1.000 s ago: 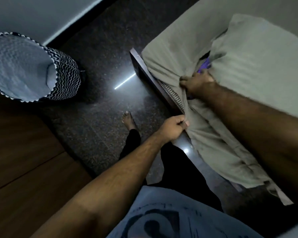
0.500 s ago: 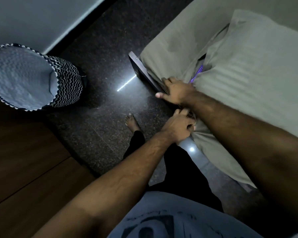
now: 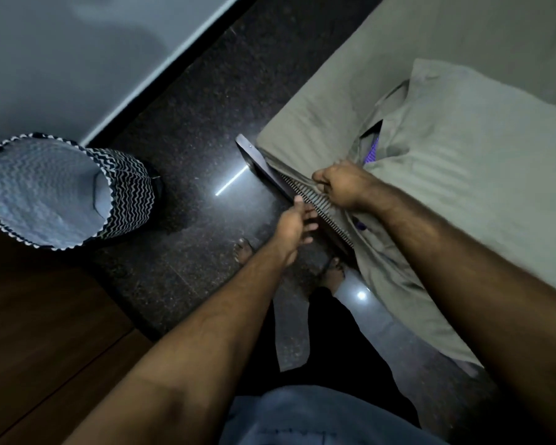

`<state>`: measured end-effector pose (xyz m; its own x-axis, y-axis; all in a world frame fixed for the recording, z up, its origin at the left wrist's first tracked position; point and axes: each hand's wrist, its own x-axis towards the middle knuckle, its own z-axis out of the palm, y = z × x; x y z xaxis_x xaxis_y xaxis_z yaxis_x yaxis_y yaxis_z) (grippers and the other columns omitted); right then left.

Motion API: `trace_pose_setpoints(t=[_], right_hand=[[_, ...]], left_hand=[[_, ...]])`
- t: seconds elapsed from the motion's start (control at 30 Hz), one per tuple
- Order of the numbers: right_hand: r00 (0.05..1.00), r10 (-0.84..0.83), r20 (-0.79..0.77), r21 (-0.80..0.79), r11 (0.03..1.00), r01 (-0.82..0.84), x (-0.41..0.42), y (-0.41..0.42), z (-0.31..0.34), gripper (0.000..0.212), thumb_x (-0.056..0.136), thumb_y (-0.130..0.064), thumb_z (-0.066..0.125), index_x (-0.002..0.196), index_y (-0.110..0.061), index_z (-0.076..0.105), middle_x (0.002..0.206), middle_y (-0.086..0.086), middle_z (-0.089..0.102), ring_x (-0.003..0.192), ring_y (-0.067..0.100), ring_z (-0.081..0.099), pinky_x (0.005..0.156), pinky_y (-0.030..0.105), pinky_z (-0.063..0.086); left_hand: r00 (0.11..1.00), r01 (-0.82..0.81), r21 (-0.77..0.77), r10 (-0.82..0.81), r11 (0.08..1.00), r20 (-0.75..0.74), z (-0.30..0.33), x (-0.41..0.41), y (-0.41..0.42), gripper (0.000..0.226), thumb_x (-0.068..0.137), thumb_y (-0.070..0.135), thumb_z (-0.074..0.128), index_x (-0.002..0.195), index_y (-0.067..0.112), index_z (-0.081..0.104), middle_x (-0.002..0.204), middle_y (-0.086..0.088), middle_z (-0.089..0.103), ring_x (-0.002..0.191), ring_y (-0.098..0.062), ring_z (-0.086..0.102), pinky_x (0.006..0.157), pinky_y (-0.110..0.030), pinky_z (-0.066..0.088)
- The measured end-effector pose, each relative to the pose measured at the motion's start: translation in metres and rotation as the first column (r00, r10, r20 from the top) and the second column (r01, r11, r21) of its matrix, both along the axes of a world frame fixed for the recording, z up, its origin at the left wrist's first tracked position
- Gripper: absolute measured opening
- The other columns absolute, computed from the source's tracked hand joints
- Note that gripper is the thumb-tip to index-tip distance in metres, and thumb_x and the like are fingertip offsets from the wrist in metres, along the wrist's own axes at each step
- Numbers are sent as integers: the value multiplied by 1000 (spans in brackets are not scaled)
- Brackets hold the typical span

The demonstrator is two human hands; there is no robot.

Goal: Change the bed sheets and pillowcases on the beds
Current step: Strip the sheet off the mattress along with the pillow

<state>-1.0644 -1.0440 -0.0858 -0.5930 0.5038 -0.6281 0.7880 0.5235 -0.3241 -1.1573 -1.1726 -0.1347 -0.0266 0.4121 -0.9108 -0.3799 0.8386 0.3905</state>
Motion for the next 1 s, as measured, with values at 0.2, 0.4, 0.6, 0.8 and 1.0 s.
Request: trace_pose_setpoints(t=[0.2,0.4,0.6,0.8,1.0], right_hand=[[997,9,-74,-1,1000,-10,12,-11,19,19,82,-5,53,78,-24,50,72,4,56,82,27,53,75,41,48],[990,0,-138,-7,1000,-1,21,-6,26,14,98,-17,51,84,-15,53,64,-11,35,81,19,42,70,36,36],[983,-153,101,-18,988,156,3,3,23,9,97,-23,51,96,-24,61,100,8,67,97,30,63,78,38,51],[743,-630,-224,14,761,649,-32,33,46,30,96,-20,51,122,-21,66,119,9,72,114,29,65,99,39,51],[663,-722,-197,-19,679,734,-73,80,59,34,99,-33,57,119,-7,64,117,17,69,112,34,63,90,33,48]], left_hand=[[889,-360,-67,363,931,280,8,-31,85,77,103,65,16,140,10,53,124,-12,67,106,-28,66,81,-40,55],[802,-551,-147,570,821,176,4,-65,131,60,109,47,25,147,6,48,148,-18,51,136,-34,49,113,-51,38],[976,-212,197,200,957,83,37,-81,137,37,108,36,41,120,11,66,112,-5,73,94,-21,71,76,-30,60],[889,400,417,-235,816,-392,52,-85,119,34,101,35,52,78,11,60,81,-7,68,80,-16,59,82,-35,54],[473,860,275,-474,429,-743,78,-91,125,31,103,36,51,93,10,65,97,-17,72,93,-33,67,80,-42,51]])
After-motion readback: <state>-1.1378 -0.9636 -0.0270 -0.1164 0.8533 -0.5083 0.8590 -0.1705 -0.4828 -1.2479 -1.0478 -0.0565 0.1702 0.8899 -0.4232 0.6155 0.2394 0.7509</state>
